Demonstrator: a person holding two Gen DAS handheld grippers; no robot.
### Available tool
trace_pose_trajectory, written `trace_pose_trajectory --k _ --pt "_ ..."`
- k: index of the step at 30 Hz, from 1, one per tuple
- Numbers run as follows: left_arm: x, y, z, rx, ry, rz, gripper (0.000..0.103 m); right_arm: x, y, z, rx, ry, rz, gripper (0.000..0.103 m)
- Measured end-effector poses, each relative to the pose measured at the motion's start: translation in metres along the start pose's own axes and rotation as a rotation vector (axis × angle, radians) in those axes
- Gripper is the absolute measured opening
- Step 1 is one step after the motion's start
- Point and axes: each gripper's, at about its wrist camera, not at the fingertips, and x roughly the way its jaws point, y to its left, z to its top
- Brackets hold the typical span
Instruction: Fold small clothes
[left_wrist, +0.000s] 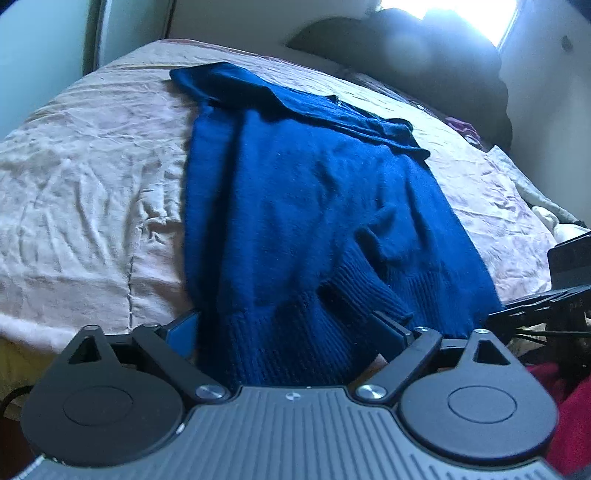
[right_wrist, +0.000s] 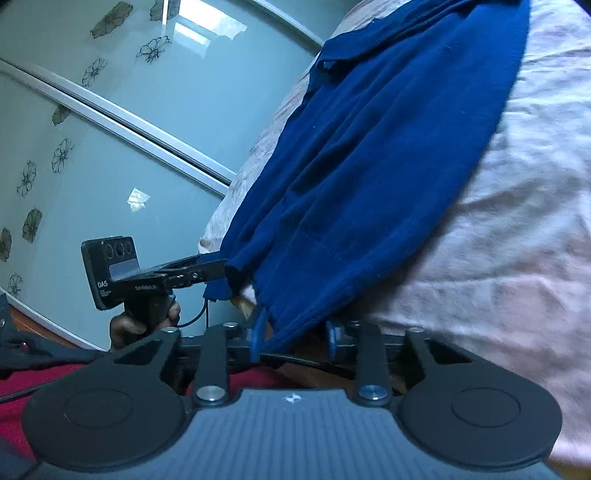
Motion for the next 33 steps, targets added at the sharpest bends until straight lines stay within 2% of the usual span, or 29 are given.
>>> trace_pose_trajectory --k 1,2,4,6,7,10,13,17,19,22,26,29,30,31,32,33 --pt "0.000 0.000 0.000 -0.001 -0.005 0.006 0.075 0.001 0.000 0.001 0.005 -0.001 -0.010 0.010" --pt "-0.002 0.001 0.000 -0.004 -0.007 0.012 0.066 0.001 0.000 0.002 0.011 -0.005 -0.022 0.009" --pt "-0.003 0.005 0.003 -0.030 0.000 0.019 0.031 -0.002 0.001 0.000 0.010 -0.021 -0.025 0.007" --pt "-0.004 0.013 0.004 -0.098 0.006 -0.039 0.018 -0.008 0.005 -0.003 -0.013 -0.036 -0.033 0.006" --pt "-0.004 0.014 0.005 -0.113 0.004 -0.048 0.017 -0.012 0.006 -0.004 -0.020 -0.044 -0.032 0.006" --pt "-0.007 0.004 0.006 -0.074 -0.007 -0.029 0.016 -0.029 0.006 -0.007 -0.024 -0.082 -0.040 0.006" --pt "-0.021 -0.009 0.012 -0.054 -0.037 -0.096 0.015 -0.057 0.011 -0.007 -0.039 -0.146 -0.042 0.006" --pt "-0.039 -0.030 0.022 -0.016 -0.070 -0.178 0.015 -0.108 0.027 -0.010 -0.111 -0.230 -0.099 0.006" --pt "-0.040 -0.038 0.022 0.005 -0.057 -0.204 0.015 -0.130 0.032 -0.015 -0.131 -0.254 -0.138 0.005" --pt "-0.029 -0.042 0.016 0.024 -0.005 -0.178 0.012 -0.145 0.019 -0.026 -0.089 -0.243 -0.190 0.005" --pt "-0.008 -0.028 0.007 -0.023 0.054 -0.131 0.016 -0.126 -0.011 -0.039 0.005 -0.169 -0.233 0.007" --pt "-0.005 -0.016 0.008 -0.059 0.032 -0.129 0.021 -0.120 -0.034 -0.040 0.092 -0.212 -0.196 0.009" --pt "-0.005 -0.013 0.009 -0.064 0.025 -0.131 0.035 -0.120 -0.038 -0.039 0.112 -0.225 -0.186 0.015" --pt "-0.006 -0.011 0.009 -0.075 0.017 -0.134 0.057 -0.119 -0.041 -0.038 0.127 -0.236 -0.174 0.027" --pt "-0.006 -0.008 0.010 -0.089 0.004 -0.132 0.067 -0.119 -0.042 -0.037 0.134 -0.241 -0.154 0.034" --pt "-0.007 -0.007 0.010 -0.095 -0.008 -0.128 0.079 -0.118 -0.043 -0.036 0.135 -0.243 -0.134 0.049"
